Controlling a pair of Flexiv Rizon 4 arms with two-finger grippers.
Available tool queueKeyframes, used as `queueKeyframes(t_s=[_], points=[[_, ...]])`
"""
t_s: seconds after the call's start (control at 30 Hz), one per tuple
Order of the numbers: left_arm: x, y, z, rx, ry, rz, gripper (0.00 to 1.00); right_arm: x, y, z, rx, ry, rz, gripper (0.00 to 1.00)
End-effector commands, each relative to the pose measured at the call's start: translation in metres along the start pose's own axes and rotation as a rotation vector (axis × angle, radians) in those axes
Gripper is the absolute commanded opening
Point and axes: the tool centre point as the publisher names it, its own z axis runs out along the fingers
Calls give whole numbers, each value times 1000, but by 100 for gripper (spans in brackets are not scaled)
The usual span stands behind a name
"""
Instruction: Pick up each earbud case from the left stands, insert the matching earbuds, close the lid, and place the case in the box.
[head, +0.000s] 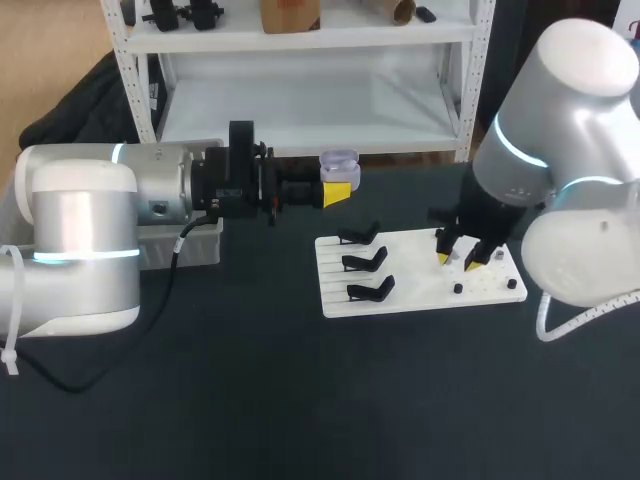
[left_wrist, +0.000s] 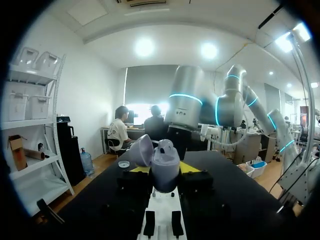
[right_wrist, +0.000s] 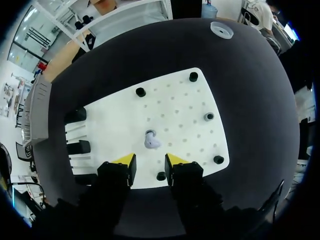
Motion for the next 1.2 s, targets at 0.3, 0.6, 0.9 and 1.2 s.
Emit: queueKeyframes(t_s=[0.3, 0.6, 0.9, 1.2], points=[[0, 0, 0, -2, -2, 1, 0, -11, -2, 8, 6, 14, 0, 37], [0, 0, 0, -2, -2, 1, 0, -12, 0, 14, 4, 30, -18, 36], [0, 0, 0, -2, -2, 1, 0, -18, -1, 17, 8, 34, -15, 32], [0, 0, 0, -2, -2, 1, 0, -16, -1, 16, 3, 41, -7, 27]])
